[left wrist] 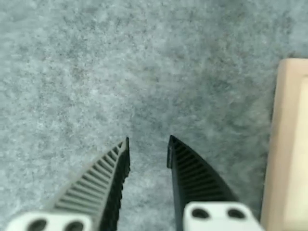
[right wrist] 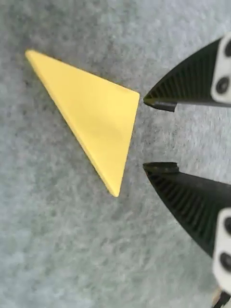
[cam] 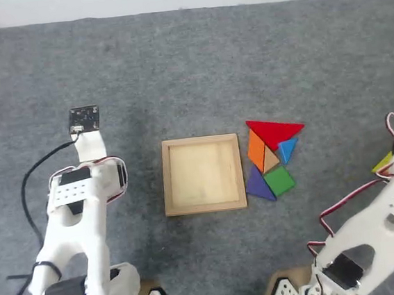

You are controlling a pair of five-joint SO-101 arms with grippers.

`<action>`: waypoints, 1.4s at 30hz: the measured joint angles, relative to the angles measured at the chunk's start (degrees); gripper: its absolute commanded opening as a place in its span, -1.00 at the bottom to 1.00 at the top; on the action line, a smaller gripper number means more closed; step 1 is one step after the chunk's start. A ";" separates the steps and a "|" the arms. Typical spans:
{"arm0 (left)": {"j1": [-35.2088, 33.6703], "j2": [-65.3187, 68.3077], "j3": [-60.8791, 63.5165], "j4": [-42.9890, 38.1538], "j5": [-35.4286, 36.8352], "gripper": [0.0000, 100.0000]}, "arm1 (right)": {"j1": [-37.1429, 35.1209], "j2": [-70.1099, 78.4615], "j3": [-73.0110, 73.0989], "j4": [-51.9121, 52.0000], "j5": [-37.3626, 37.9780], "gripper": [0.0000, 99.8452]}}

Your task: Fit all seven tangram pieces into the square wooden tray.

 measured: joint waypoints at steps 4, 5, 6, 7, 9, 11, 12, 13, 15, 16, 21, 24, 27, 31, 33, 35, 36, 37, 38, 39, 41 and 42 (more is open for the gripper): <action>0.09 0.00 0.00 0.00 0.00 -0.75 | -0.18 0.00 -0.09 -1.49 -13.63 -0.60; 0.09 0.00 0.00 0.00 0.00 -0.75 | -0.18 0.00 -0.09 -1.85 -19.43 -0.60; 0.09 0.00 0.00 0.00 0.00 -0.75 | -0.18 0.00 -0.09 -2.20 -25.76 -0.60; 0.09 0.00 0.00 0.00 0.00 -0.75 | -0.18 0.00 -0.09 -2.46 -32.00 -0.60; 0.09 0.00 0.18 0.00 0.00 -0.75 | -0.18 0.00 -0.09 -3.43 -42.90 -0.60; 0.09 0.00 0.62 0.00 0.00 -0.75 | -0.18 1.32 -0.18 -5.80 -51.34 -0.60; 0.09 0.00 0.62 0.00 0.00 -0.75 | -0.18 2.37 -0.18 -7.38 -54.42 -0.60; 0.09 0.00 0.62 0.00 0.00 -0.75 | -0.18 3.60 -0.18 -8.97 -56.79 -0.60; 0.09 0.00 0.62 0.00 0.00 -0.75 | -0.18 5.45 -0.18 -11.60 -59.08 -0.60; 0.09 0.00 0.62 0.00 0.00 -0.75 | -0.35 5.89 -0.18 -12.57 -59.43 -0.60; 0.09 0.00 0.62 0.00 -1.41 -0.75 | -2.64 7.56 -0.97 -13.71 -59.25 -0.60; 0.09 0.00 0.62 0.00 -1.93 -0.75 | -5.98 8.18 -1.32 -13.54 -55.03 -0.60; 0.09 0.00 0.62 0.00 -2.29 -0.75 | -10.64 8.53 -1.41 -12.04 -47.82 -0.60; 0.09 0.00 0.62 0.00 -2.46 -0.75 | -16.44 8.53 -1.41 -9.76 -35.52 -0.60; 0.09 0.00 0.62 0.00 -2.46 -0.75 | -18.37 8.53 -1.41 -8.09 -28.66 -0.60; 0.09 0.00 0.62 0.00 -2.46 -0.75 | -19.34 8.62 -1.41 -6.86 -22.77 -0.60; 0.09 0.00 0.62 0.00 -2.46 -0.75 | -19.43 8.62 -1.41 -6.51 -20.66 -0.60; 0.09 0.00 0.62 0.00 -2.46 -0.75 | -19.43 8.44 -1.41 -6.07 -19.16 -0.60; 0.09 0.00 0.62 0.00 -2.46 -0.75 | -19.43 8.44 -1.41 -5.71 -17.93 -0.59; 0.09 0.00 0.62 0.00 -2.55 -0.75 | -19.43 7.21 -0.88 -5.27 -17.05 -0.59; 0.09 0.00 0.62 0.00 -2.64 -0.75 | -19.43 4.75 -0.09 -3.96 -14.59 -0.59; 0.09 0.00 0.62 0.00 -2.64 -0.75 | -19.69 3.16 -0.09 -2.73 -13.01 -0.58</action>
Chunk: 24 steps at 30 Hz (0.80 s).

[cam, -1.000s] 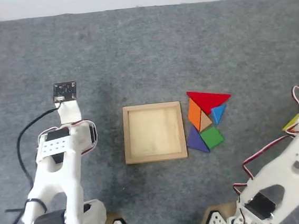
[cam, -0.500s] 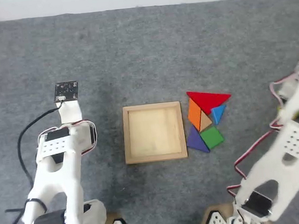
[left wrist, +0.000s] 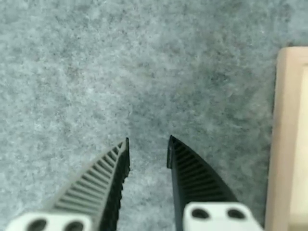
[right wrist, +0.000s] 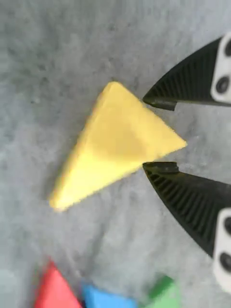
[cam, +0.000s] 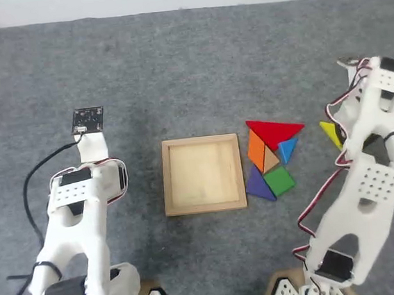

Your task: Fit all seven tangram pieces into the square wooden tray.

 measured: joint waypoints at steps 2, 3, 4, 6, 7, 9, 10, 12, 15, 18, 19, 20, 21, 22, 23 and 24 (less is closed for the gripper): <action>0.00 0.00 0.00 0.00 0.00 -0.75 | -0.88 -4.22 0.00 1.58 3.52 -0.52; 0.00 0.00 0.00 0.00 0.00 -0.75 | -1.58 -5.98 0.09 1.85 5.45 -0.48; 0.00 0.00 0.00 0.00 0.00 -0.75 | -2.11 -7.38 0.70 1.93 7.03 -0.44; 0.00 0.00 0.00 0.00 0.00 -0.75 | -2.81 -8.53 2.46 1.76 8.62 -0.35; 0.00 0.00 0.00 0.00 0.00 -0.75 | -3.25 -8.53 3.25 0.35 8.44 -0.31; 0.00 0.00 0.00 0.00 0.00 -0.75 | -4.04 -8.53 5.27 -2.02 7.65 -0.26; 0.00 0.00 0.00 0.00 0.00 -0.75 | -4.31 -8.53 6.24 -3.34 7.74 -0.26; 0.09 0.00 0.00 0.00 0.00 -0.75 | -4.40 -8.53 7.38 -4.40 9.58 -0.26; 0.26 0.00 0.00 0.00 0.00 -0.75 | -4.13 -8.53 9.23 -5.80 11.87 -0.26; 0.26 0.00 0.00 0.00 -0.18 -0.75 | -4.22 -8.53 11.08 -8.53 13.71 -0.26; 0.26 0.00 0.00 0.00 -0.18 -0.75 | -4.22 -8.53 11.78 -9.32 13.98 -0.26; 0.26 0.00 0.00 0.00 -0.35 -0.75 | -4.22 -8.53 12.75 -10.29 13.98 -0.26; 0.26 0.00 0.00 0.00 -0.35 -0.75 | -4.22 -8.53 14.07 -11.43 14.07 -0.26; 0.26 0.00 0.00 0.00 -0.35 -0.75 | -4.22 -8.53 15.56 -13.27 14.07 -0.26; 0.18 0.00 0.00 0.00 -0.35 -0.75 | -4.22 -8.53 17.23 -15.03 14.07 -0.26; 0.18 0.00 0.00 0.00 -0.35 -0.75 | -4.22 -8.53 18.73 -16.53 13.89 -0.26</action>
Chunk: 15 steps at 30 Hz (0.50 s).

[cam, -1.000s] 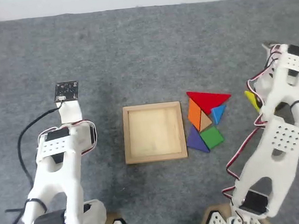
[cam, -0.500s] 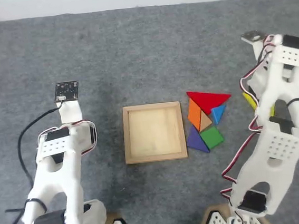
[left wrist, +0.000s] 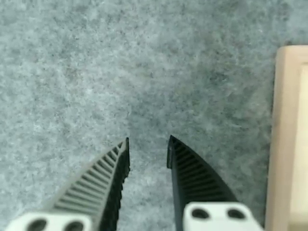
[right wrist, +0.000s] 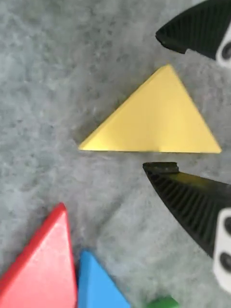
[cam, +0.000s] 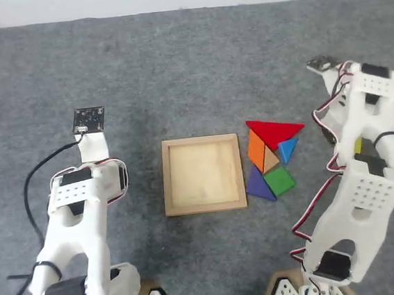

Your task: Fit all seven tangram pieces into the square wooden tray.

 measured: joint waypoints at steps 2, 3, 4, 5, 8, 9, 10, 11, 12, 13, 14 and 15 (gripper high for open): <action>0.00 0.00 0.00 0.00 0.00 -0.75 | 0.09 0.00 2.99 -1.93 -0.44 -0.26; 0.00 0.00 0.00 0.00 0.00 -0.75 | 0.09 0.00 4.31 -2.73 -0.53 -0.26; 0.00 0.00 0.00 0.00 0.00 -0.75 | 0.09 0.00 5.19 -3.52 -0.70 -0.26; 0.00 0.00 0.00 0.00 0.00 -0.75 | 0.09 -0.09 5.45 -4.22 -1.14 -0.26; 0.00 0.00 0.00 0.00 0.00 -0.75 | 0.62 -0.09 5.71 -5.71 -3.60 -0.26; 0.00 0.00 0.00 0.00 0.00 -0.75 | 0.79 -0.09 5.89 -6.07 -3.87 -0.26; 0.00 0.00 0.00 0.00 0.00 -0.75 | 0.88 -0.09 5.89 -6.07 -4.13 -0.26; 0.00 0.00 0.00 0.00 0.00 -0.75 | 0.88 -0.09 5.89 -6.07 -4.31 -0.27; 0.00 0.00 0.00 0.00 0.00 -0.75 | 0.88 -0.09 5.89 -6.07 -4.31 -0.31; 0.00 0.00 0.00 0.00 0.00 -0.75 | 0.88 -0.09 5.89 -6.07 -4.31 -0.36; 0.00 0.00 0.00 0.00 0.00 -0.75 | 0.88 -0.09 5.89 -6.07 -4.48 -0.42; 0.00 0.00 0.00 0.00 0.00 -0.75 | 0.88 -0.09 5.98 -6.07 -4.48 -0.49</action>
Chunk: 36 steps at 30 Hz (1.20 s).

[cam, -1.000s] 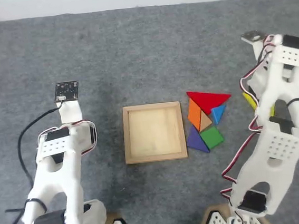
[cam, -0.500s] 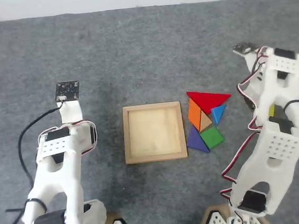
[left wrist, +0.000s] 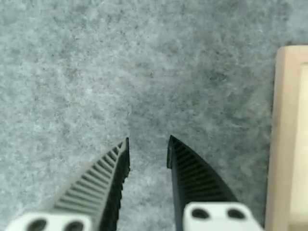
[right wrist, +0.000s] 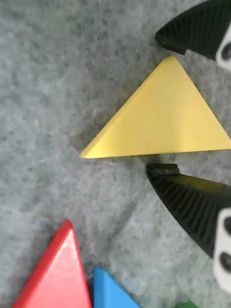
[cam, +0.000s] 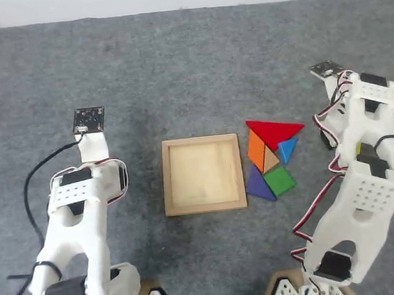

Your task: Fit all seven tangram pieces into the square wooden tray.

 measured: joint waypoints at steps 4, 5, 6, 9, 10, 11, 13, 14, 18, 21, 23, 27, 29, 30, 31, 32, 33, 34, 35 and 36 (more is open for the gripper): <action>0.00 0.00 0.00 0.00 0.00 -0.75 | 0.09 -0.35 0.88 -0.53 -0.09 -0.68; 0.00 0.00 0.00 0.00 0.00 -0.75 | 0.44 -0.44 0.53 -0.62 -0.09 -0.67; 0.00 0.00 0.00 0.00 0.00 -0.75 | 0.62 -0.44 0.53 -1.05 -0.09 -0.66; 0.00 0.00 0.00 0.00 0.00 -0.75 | 0.62 -0.62 0.79 -1.58 -0.09 -0.66; 0.00 0.00 0.00 0.00 0.00 -0.75 | 0.62 -0.62 0.79 -1.58 -0.09 -0.66; 0.00 0.00 0.00 0.00 0.00 -0.75 | 0.62 -0.62 0.79 -1.58 -0.09 -0.66; 0.00 0.00 0.00 0.00 0.00 -0.75 | 0.62 -0.62 0.79 -1.58 -0.09 -0.66; 0.00 0.00 0.00 0.00 0.00 -0.75 | 0.62 -0.70 0.79 -1.58 -0.09 -0.66; 0.00 0.00 0.00 0.00 0.00 -0.75 | 0.62 -0.88 0.79 -1.58 -0.09 -0.66; 0.00 0.00 0.00 0.00 0.00 -0.75 | 0.62 -1.93 1.41 0.88 -0.09 -0.66; 0.00 0.00 0.00 0.00 0.00 -0.75 | 0.53 -2.64 0.44 3.69 -0.09 -0.66; 0.00 0.00 0.00 0.00 0.00 -0.75 | 0.44 -5.10 -1.85 9.32 -0.18 -0.66; 0.00 0.00 0.00 0.00 0.00 -0.75 | 0.00 -6.95 -3.16 11.60 -0.18 -0.66; 0.00 0.00 0.00 0.00 0.00 -0.75 | -0.53 -7.74 -3.43 12.66 -0.35 -0.66; 0.00 0.00 0.00 0.00 0.00 -0.75 | -1.32 -8.62 -3.69 13.63 -0.35 -0.66; 0.00 0.00 0.00 0.00 0.00 -0.75 | -2.29 -9.58 -3.87 14.42 -0.35 -0.66; 0.00 0.00 0.00 0.00 0.00 -0.75 | -3.43 -10.73 -3.87 14.95 -0.35 -0.66; 0.00 0.00 0.00 0.00 0.00 -0.75 | -4.57 -11.87 -3.87 15.56 -0.35 -0.66; 0.00 0.00 0.00 0.00 0.00 -0.75 | -5.80 -13.19 -3.87 16.26 -0.62 -0.66; 0.00 0.00 0.00 0.00 0.00 -0.75 | -6.95 -14.42 -3.87 16.88 -0.88 -0.65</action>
